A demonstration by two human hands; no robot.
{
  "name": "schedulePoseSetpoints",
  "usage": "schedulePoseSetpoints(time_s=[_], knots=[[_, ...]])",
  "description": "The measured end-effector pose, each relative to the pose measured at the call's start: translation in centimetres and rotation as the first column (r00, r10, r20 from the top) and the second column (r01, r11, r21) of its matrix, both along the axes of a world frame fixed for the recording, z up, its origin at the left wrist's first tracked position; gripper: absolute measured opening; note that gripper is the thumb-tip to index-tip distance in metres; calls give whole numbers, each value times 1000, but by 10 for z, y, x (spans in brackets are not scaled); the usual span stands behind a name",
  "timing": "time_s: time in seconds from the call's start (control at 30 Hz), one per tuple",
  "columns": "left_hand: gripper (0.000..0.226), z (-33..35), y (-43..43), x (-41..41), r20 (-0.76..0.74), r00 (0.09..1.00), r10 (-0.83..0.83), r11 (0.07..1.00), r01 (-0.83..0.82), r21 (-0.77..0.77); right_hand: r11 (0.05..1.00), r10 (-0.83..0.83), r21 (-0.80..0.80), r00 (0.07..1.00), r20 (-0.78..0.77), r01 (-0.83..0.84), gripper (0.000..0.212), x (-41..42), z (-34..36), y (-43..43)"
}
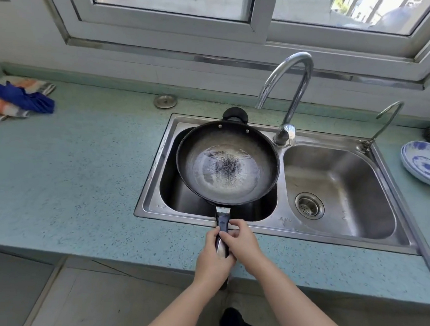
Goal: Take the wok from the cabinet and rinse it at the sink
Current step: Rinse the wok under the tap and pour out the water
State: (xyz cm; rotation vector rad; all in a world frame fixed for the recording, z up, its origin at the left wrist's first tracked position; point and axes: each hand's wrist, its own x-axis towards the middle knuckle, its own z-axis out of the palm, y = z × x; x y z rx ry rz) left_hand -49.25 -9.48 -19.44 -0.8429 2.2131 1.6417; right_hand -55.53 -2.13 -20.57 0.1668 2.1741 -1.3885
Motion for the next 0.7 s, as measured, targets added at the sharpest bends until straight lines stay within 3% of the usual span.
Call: schedulePoseSetpoints(time_s=[0.27, 0.4, 0.47, 0.53, 0.6, 0.7], knots=[[53, 3, -13, 3, -51, 980, 193, 962, -178, 206, 953, -129, -239, 963, 238, 187, 42, -1, -5, -6], [51, 9, -18, 5, -30, 974, 224, 904, -196, 381, 926, -107, -320, 951, 289, 201, 56, -2, -3, -8], [49, 8, -19, 5, -21, 969, 245, 874, -212, 438, 927, -85, -329, 953, 289, 182, 36, -3, 0, -7], [48, 8, -20, 6, -20, 967, 256, 857, -217, 467, 925, -70, -341, 956, 286, 169, 20, -4, 4, -6], [47, 9, -20, 7, -10, 966, 259, 850, -223, 478, 929, -63, -334, 959, 276, 158, 18, -3, 7, -5], [49, 14, -20, 7, -10, 968, 252, 866, -221, 448, 930, -101, -315, 954, 284, 192, 36, -3, 3, -10]])
